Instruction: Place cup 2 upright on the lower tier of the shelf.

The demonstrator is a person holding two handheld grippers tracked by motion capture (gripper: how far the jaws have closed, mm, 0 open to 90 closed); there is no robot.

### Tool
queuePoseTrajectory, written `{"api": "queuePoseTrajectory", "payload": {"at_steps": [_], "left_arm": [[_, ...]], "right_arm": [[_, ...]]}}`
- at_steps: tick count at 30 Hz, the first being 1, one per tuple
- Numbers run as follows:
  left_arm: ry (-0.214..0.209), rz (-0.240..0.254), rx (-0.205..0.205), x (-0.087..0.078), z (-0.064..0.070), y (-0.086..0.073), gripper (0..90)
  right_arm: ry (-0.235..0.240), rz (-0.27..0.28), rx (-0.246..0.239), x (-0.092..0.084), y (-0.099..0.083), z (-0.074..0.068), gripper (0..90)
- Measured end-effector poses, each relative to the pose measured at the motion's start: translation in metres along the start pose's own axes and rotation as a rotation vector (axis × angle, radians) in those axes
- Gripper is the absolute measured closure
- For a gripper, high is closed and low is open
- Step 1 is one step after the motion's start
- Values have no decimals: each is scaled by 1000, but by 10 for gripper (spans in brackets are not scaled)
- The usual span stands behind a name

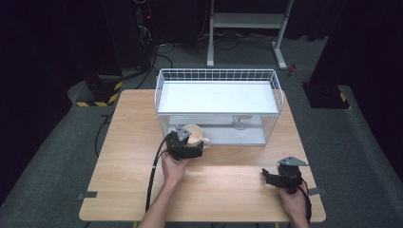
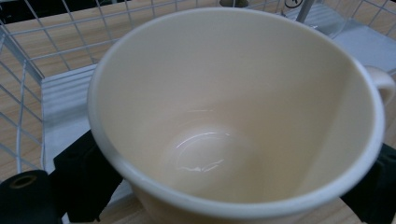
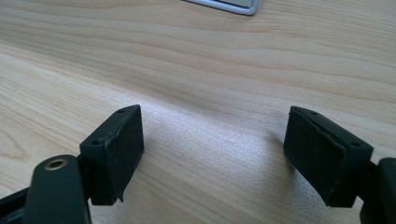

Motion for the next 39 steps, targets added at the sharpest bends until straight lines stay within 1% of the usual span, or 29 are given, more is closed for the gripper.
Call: {"api": "queuePoseTrajectory", "payload": {"at_steps": [1,3,8,10,13,14,16,20,22,26,31,32,39], "left_arm": [[3,4,-5,1,-1,1,84],[5,-8,-16,3,-3,2,85],[18,-20,6,11,-2,6,85],[10,-20,11,12,1,7,85],[11,-12,19,15,3,10,85],[8,-16,12,17,3,10,85],[18,-36,19,20,1,10,85],[30,-37,18,21,0,13,85],[22,-41,15,23,-1,13,85],[19,-36,21,25,-2,15,85],[11,-18,0,31,-3,17,84],[14,-18,11,32,-4,18,84],[12,4,13,35,-6,19,84]], "right_arm": [[0,-1,2,0,0,0,203],[0,-1,3,0,0,0,203],[0,0,0,0,0,0,203],[0,0,0,0,0,0,203],[0,0,0,0,0,0,202],[0,0,0,0,0,0,203],[0,0,0,0,0,0,203],[0,0,0,0,0,0,203],[0,0,-1,0,0,0,203],[0,0,-1,0,0,0,203],[-1,0,0,0,0,0,203],[-1,0,-1,0,0,0,203],[0,0,0,0,0,0,203]]}}
Point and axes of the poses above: each handheld gripper's, and its own axes: x roughly forward along the jaws, y roughly out of its top, z roughly to its right, the point moved 8 cm from there along x, roughly forward along the jaws, and after that the axes turned 10 degrees about -z, right-handed, at the moved point
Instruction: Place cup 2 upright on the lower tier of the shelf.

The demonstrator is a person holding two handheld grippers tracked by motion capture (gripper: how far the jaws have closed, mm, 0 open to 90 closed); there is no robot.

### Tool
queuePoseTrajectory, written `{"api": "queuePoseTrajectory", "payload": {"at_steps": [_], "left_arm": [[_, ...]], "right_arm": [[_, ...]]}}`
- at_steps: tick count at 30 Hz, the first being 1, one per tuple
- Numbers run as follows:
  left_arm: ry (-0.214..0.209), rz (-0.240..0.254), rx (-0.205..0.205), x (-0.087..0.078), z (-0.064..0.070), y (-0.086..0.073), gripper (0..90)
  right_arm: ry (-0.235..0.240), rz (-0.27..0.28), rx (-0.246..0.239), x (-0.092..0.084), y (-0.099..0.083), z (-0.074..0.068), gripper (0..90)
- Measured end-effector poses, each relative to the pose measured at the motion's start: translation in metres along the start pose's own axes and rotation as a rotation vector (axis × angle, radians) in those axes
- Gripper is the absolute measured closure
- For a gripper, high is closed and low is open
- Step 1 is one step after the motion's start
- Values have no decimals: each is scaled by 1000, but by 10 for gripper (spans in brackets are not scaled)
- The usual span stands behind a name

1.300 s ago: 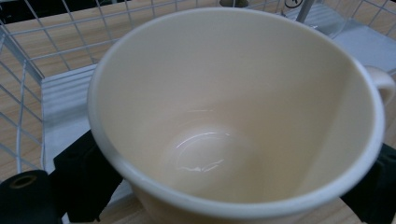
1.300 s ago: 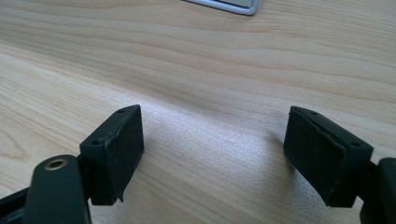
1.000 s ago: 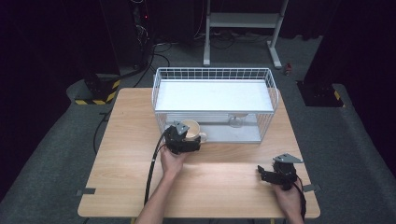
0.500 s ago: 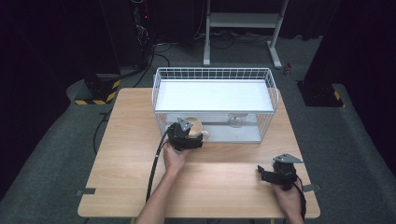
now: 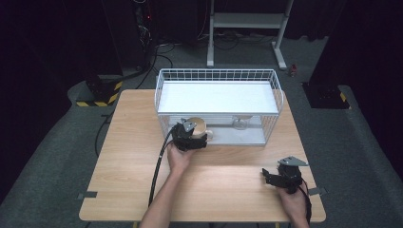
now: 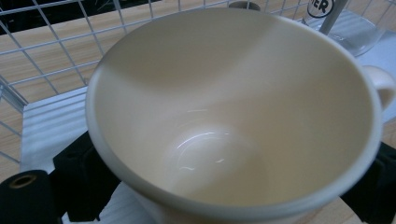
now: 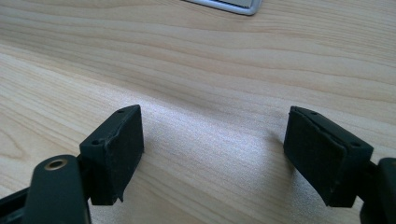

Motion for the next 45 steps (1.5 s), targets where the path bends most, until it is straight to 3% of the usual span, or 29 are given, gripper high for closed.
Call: {"api": "queuePoseTrajectory", "payload": {"at_steps": [15,16,18,21,23,25,30,34,37,41,44,45], "left_arm": [[19,-42,-26,2,0,4,82],[7,-48,-50,3,2,4,82],[7,-66,-34,4,1,3,72],[-15,-79,-51,6,2,1,23],[-1,-77,-42,6,0,0,1],[-15,-74,-53,5,1,0,0],[0,-82,-32,-2,-4,-5,0],[-3,-92,-39,-5,-5,-13,0],[4,-95,-43,-6,-5,-17,17],[-23,-113,-47,-5,-2,-23,65],[-11,-118,-33,-5,0,-24,95],[-8,-116,-47,-4,1,-23,113]], "right_arm": [[1,0,4,0,0,0,203],[1,-1,4,0,0,0,203],[1,-1,4,0,0,0,203],[1,0,4,0,0,0,203],[1,-1,4,0,0,0,203],[1,0,4,0,0,0,203],[1,0,4,0,0,0,203],[1,-1,4,0,0,0,203],[1,-1,4,0,0,0,203],[1,0,4,0,0,0,203],[1,-1,3,0,0,0,203],[1,-1,4,0,0,0,203]]}}
Point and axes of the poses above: each handheld gripper's, and its own axes: x roughly forward along the jaws, y roughly out of its top, z roughly to its right, the point moved 8 cm from there along x, roughly forward along the jaws, and after that the axes turned 10 degrees about -z, right-handed, at the moved point
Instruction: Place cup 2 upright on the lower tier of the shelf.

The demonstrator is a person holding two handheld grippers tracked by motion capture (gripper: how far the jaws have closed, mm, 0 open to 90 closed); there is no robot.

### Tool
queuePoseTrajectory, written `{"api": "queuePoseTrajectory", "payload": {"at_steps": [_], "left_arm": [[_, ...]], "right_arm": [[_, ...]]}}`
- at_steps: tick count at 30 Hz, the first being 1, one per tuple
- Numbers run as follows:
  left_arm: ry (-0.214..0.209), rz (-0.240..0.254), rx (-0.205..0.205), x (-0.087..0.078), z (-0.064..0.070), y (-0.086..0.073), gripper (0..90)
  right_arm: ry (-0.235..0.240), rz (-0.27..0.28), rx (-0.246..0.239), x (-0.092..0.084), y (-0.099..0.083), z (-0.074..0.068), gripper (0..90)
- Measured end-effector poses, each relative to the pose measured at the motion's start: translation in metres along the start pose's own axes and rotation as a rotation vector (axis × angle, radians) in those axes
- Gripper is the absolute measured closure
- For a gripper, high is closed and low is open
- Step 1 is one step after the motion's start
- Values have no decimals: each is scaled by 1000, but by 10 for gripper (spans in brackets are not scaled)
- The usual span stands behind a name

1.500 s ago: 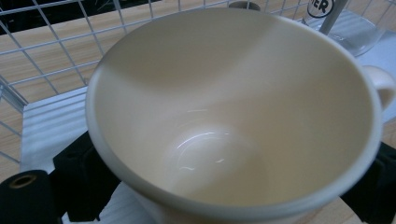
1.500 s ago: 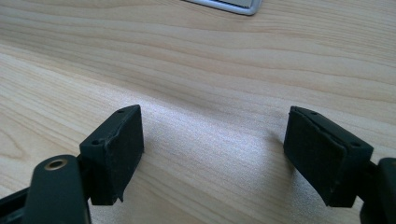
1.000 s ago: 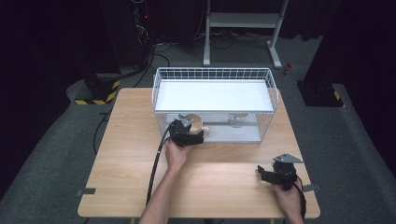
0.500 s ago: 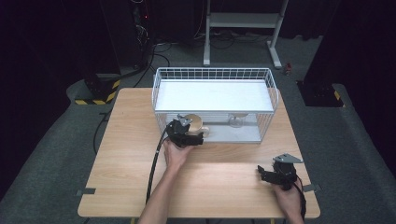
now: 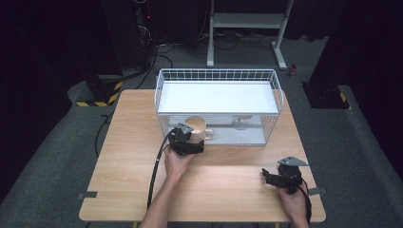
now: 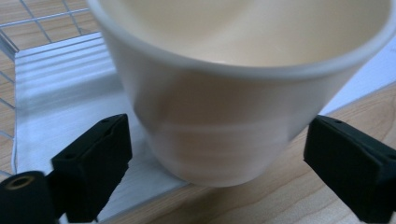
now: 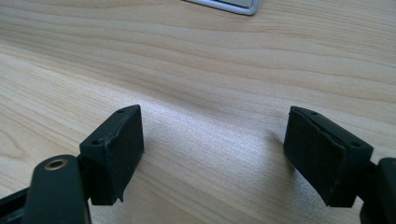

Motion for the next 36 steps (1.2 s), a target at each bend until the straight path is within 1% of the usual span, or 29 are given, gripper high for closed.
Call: {"api": "queuePoseTrajectory", "payload": {"at_steps": [2,5,11,13,15,16,19,21,25,29,30,33,36], "left_arm": [[6,0,-2,0,0,0,117],[3,-2,1,0,-1,0,125],[12,6,-9,1,0,1,132],[21,8,-7,1,-1,2,145],[54,4,17,0,-1,2,172],[61,5,23,0,-1,2,186],[51,4,-4,2,-3,2,207],[59,2,3,3,-3,3,224],[60,-1,-18,5,-6,2,273],[65,4,-25,7,-6,4,312],[69,5,-16,8,-7,4,332],[72,3,-38,10,-8,4,380],[75,0,-31,12,-9,4,425]], "right_arm": [[0,0,0,0,0,0,203],[0,0,0,0,0,0,203],[0,0,0,0,0,0,203],[0,0,0,0,0,0,202],[0,0,0,0,0,0,203],[0,0,0,0,0,0,203],[0,0,0,0,0,0,203],[0,0,0,0,0,0,203],[0,0,0,0,0,0,203],[0,0,0,0,0,0,203],[0,0,1,0,0,0,203],[0,0,0,0,0,0,203],[0,0,0,0,0,0,203]]}}
Point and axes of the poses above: each handheld gripper's, and its own axes: x roughly forward along the jaws, y roughly out of its top, z roughly to its right, the point moved 8 cm from there along x, roughly forward along the jaws, and after that the axes turned 10 degrees about -z, right-handed, at the moved point
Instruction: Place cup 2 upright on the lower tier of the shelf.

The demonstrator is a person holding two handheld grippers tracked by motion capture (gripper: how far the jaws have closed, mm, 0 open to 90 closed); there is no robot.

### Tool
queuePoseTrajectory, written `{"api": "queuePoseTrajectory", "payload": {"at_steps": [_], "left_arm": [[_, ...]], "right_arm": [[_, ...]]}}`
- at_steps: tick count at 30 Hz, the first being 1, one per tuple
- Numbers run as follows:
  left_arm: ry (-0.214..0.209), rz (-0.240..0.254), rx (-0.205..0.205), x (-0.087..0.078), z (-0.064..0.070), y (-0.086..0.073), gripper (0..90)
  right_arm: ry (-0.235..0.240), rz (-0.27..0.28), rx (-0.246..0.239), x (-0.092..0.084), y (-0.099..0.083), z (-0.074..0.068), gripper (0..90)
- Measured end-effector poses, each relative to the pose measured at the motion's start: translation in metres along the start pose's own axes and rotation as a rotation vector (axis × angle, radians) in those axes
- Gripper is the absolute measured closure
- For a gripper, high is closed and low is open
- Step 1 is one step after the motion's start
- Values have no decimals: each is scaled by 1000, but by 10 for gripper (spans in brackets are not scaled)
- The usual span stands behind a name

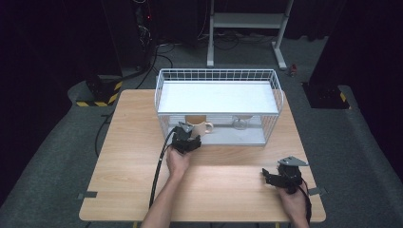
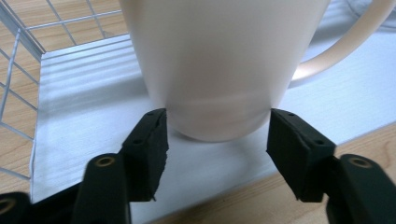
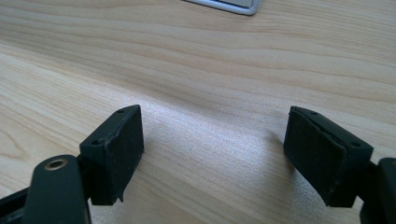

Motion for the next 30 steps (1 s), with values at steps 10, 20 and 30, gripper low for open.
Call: {"api": "queuePoseTrajectory", "payload": {"at_steps": [10,20,30], "left_arm": [[12,-22,-2,6,2,9,524],[48,-32,2,13,1,19,626],[28,-36,-11,22,3,20,685]], "right_arm": [[0,0,-1,0,0,0,202],[0,0,0,0,0,0,203],[0,0,0,0,0,0,203]]}}
Point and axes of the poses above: each handheld gripper's, and its own axes: x roughly forward along the jaws, y roughly out of its top, z roughly to its right, the point moved 8 cm from there along x, roughly forward along the jaws, and after that the axes turned 10 degrees about -z, right-handed, at the moved point
